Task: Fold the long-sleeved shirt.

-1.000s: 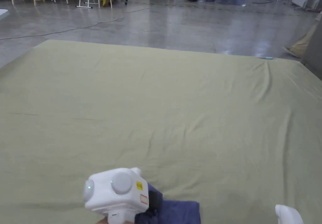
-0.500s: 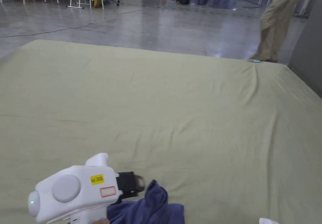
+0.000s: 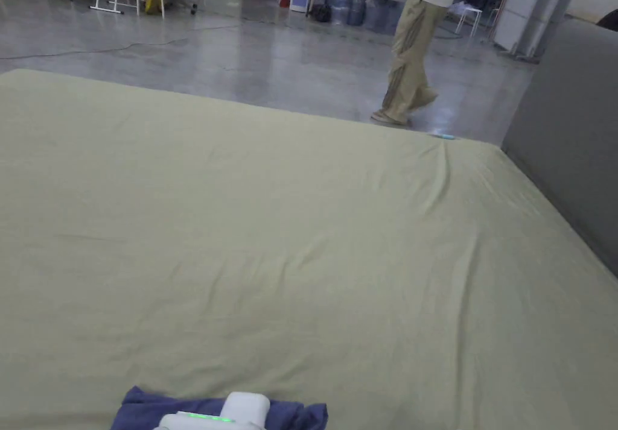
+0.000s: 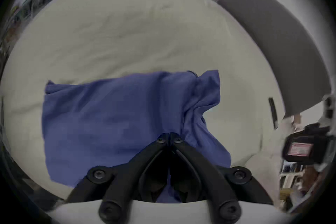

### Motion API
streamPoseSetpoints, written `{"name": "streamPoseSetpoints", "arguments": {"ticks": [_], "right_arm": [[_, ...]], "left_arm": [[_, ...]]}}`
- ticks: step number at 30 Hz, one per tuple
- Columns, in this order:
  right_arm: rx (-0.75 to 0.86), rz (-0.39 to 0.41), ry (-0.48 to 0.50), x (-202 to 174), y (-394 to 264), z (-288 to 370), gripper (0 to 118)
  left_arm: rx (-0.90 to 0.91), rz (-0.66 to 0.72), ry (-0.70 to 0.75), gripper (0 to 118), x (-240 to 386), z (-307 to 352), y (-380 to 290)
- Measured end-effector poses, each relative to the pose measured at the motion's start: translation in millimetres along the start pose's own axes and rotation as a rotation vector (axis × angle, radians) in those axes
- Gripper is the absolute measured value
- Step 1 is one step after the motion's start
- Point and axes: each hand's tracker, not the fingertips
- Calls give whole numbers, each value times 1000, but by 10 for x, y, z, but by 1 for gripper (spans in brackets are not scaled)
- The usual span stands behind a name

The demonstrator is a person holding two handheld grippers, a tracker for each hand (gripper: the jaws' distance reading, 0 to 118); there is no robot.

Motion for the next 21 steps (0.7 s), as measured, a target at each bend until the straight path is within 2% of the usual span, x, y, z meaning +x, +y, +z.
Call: {"name": "streamPoseSetpoints", "arguments": {"ticks": [2, 4, 5, 7, 8, 11, 15, 19, 21], "right_arm": [[3, -4, -8, 15, -12, 27, 0], [7, -9, -13, 25, -20, 51, 0], [11, -14, -17, 30, -23, 59, 0], [12, -20, -21, 45, -19, 69, 0], [12, -20, -25, 45, -12, 71, 0], [27, -14, -41, 21, 49, 115, 0], [73, -8, 6, -66, 211, 120, 0], [23, 6, 102, -237, 359, -225, 0], [-36, -18, 151, -295, 382, -539, 0]], "left_arm": [[-42, 6, 42, 0, 196, -113, 20], [-14, -54, 44, 0, 406, -88, 48], [-3, -83, 10, 0, 464, -29, 73], [-19, -30, -171, 0, 504, 35, 142], [-33, -5, -215, 0, 526, 65, 165], [4, -9, -259, 0, 446, 309, 191], [86, 161, -417, 0, -225, 817, 177], [173, 271, -287, 0, -1058, 1173, 69], [190, 310, -200, 0, -1426, 1263, -9]]}}
